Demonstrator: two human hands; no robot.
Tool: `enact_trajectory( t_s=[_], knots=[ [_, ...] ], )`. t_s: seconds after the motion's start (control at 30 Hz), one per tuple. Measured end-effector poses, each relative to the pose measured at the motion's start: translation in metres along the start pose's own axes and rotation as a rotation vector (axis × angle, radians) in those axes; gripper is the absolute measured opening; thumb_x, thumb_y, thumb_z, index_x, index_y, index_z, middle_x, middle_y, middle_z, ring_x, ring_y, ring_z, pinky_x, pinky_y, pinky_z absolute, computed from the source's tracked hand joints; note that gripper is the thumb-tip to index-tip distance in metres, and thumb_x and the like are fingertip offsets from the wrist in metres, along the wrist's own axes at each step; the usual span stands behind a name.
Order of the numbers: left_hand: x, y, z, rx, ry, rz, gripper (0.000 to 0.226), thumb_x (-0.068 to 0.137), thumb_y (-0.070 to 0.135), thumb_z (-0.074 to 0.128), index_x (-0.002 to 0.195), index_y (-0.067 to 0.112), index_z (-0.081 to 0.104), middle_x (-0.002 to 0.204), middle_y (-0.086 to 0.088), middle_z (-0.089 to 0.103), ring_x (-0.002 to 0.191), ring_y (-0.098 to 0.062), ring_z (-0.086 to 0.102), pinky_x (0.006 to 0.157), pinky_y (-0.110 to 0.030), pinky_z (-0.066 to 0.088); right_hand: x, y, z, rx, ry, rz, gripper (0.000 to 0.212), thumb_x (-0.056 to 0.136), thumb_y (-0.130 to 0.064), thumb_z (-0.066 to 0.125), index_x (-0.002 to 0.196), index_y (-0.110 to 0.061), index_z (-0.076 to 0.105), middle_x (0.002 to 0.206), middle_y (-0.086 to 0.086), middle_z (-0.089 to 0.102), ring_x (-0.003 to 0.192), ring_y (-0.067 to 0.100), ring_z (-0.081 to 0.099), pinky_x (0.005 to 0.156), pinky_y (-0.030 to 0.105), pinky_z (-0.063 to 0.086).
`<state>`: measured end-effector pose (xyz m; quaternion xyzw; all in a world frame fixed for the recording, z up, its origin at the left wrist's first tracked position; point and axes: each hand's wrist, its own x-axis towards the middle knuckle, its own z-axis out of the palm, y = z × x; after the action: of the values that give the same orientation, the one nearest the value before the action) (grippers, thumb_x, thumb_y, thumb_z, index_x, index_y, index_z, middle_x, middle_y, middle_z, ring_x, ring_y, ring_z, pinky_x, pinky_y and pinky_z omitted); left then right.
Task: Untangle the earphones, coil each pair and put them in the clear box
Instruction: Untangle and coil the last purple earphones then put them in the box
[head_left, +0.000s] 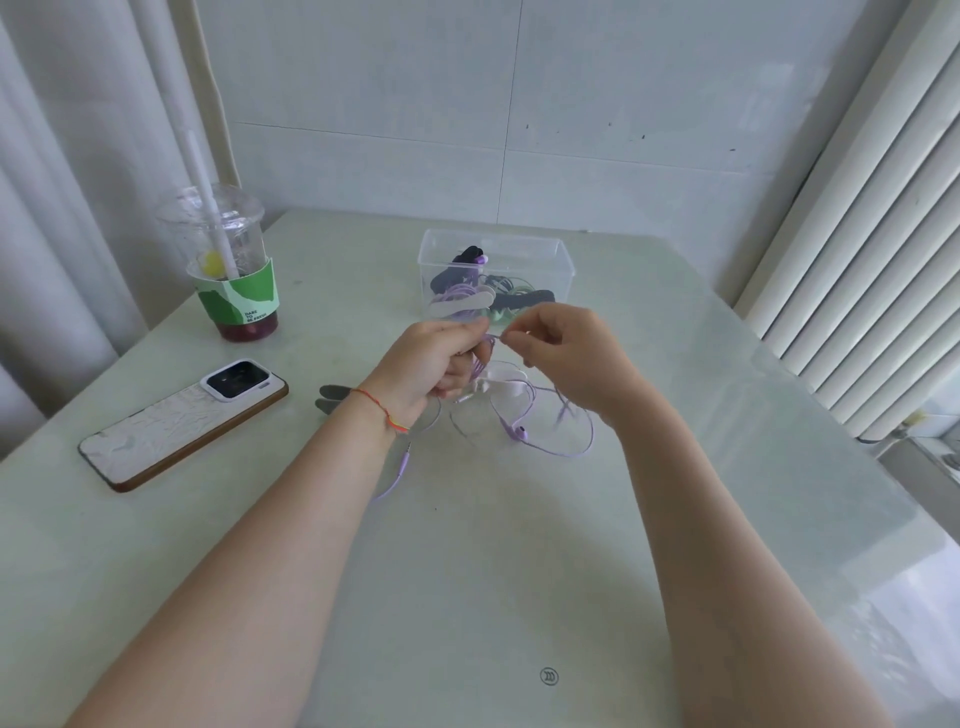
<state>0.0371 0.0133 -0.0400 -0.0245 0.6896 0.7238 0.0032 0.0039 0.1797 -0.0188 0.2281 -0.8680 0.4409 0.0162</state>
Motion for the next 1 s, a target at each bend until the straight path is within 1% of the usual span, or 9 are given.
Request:
enact_trajectory(
  t_s=[0.13,0.23,0.33,0.43,0.53,0.63,0.77,0.9,1.0],
  knots=[
    [-0.002,0.003,-0.002,-0.370,-0.240,-0.105,0.034,0.097,0.027,0.046,0.070,0.013,0.060,0.047,0.007,0.025,0.041,-0.009,0.025,0.046,-0.023,0.021,0.001,0.004,-0.002,0.049,0.045,-0.021,0.019,0.094,-0.014,0.058,0.085,-0.025,0.071,0.069,0.006,0.054,0.064,0.018,0.043,0.061,0.026,0.035],
    [-0.006,0.007,-0.001,-0.637,-0.370,-0.065,0.028,0.094,0.026,0.047,0.090,0.015,0.072,0.063,0.006,0.046,0.057,-0.007,0.046,0.046,-0.018,0.029,0.002,0.005,0.003,0.006,0.062,-0.001,0.018,0.095,-0.022,0.058,0.085,-0.032,0.069,0.059,-0.003,0.050,0.054,0.010,0.041,0.055,0.021,0.036],
    [-0.006,0.007,0.004,-0.742,-0.263,-0.044,0.027,0.095,0.025,0.049,0.111,0.019,0.069,0.095,0.006,0.070,0.086,-0.008,0.067,0.048,-0.014,0.042,0.000,0.002,0.009,-0.094,-0.065,0.012,0.015,0.097,-0.032,0.055,0.092,-0.032,0.069,0.056,-0.007,0.052,0.046,0.002,0.043,0.046,0.012,0.033],
    [-0.004,0.003,0.003,-0.732,-0.153,-0.001,0.028,0.096,0.026,0.050,0.120,0.021,0.062,0.119,0.004,0.070,0.106,-0.012,0.067,0.057,-0.014,0.051,-0.002,0.001,0.013,-0.211,-0.116,0.006,0.013,0.095,-0.029,0.057,0.096,-0.030,0.070,0.057,-0.006,0.049,0.049,0.007,0.040,0.044,0.013,0.032],
    [-0.002,0.002,0.003,-0.699,-0.089,0.035,0.026,0.099,0.023,0.049,0.122,0.022,0.061,0.125,0.001,0.067,0.117,-0.015,0.062,0.063,-0.018,0.054,-0.003,-0.001,0.015,-0.273,-0.140,0.007,0.014,0.091,-0.027,0.061,0.099,-0.030,0.071,0.065,-0.003,0.053,0.055,0.010,0.044,0.049,0.012,0.034],
    [0.000,-0.001,0.004,-0.575,-0.038,0.060,0.027,0.102,0.024,0.046,0.127,0.022,0.059,0.125,0.001,0.066,0.112,-0.013,0.065,0.065,-0.024,0.057,-0.004,-0.001,0.016,-0.279,-0.135,-0.001,0.014,0.090,-0.026,0.061,0.100,-0.028,0.072,0.072,0.001,0.059,0.061,0.013,0.048,0.057,0.022,0.038],
    [0.001,-0.004,0.002,-0.373,0.025,0.115,0.031,0.101,0.026,0.050,0.130,0.021,0.060,0.123,-0.001,0.069,0.110,-0.014,0.067,0.071,-0.026,0.057,-0.005,-0.002,0.016,-0.292,-0.110,-0.016,0.010,0.091,-0.027,0.061,0.094,-0.027,0.071,0.064,-0.005,0.051,0.054,0.009,0.042,0.046,0.014,0.031],
    [0.003,-0.005,0.004,-0.162,0.078,0.138,0.030,0.096,0.024,0.060,0.124,0.017,0.067,0.099,0.000,0.070,0.065,-0.005,0.060,0.059,-0.024,0.056,-0.005,-0.007,0.014,-0.263,-0.006,-0.104,0.011,0.089,-0.023,0.063,0.093,-0.020,0.073,0.081,0.005,0.061,0.069,0.014,0.048,0.062,0.024,0.040],
    [0.002,-0.006,0.007,-0.009,0.059,0.092,0.020,0.095,0.026,0.062,0.099,0.008,0.073,0.072,-0.008,0.055,0.053,-0.012,0.046,0.051,-0.025,0.052,-0.004,-0.006,0.010,-0.217,0.044,-0.125,0.008,0.086,-0.022,0.065,0.090,-0.022,0.072,0.078,0.001,0.057,0.071,0.011,0.047,0.067,0.027,0.041]
  ],
)
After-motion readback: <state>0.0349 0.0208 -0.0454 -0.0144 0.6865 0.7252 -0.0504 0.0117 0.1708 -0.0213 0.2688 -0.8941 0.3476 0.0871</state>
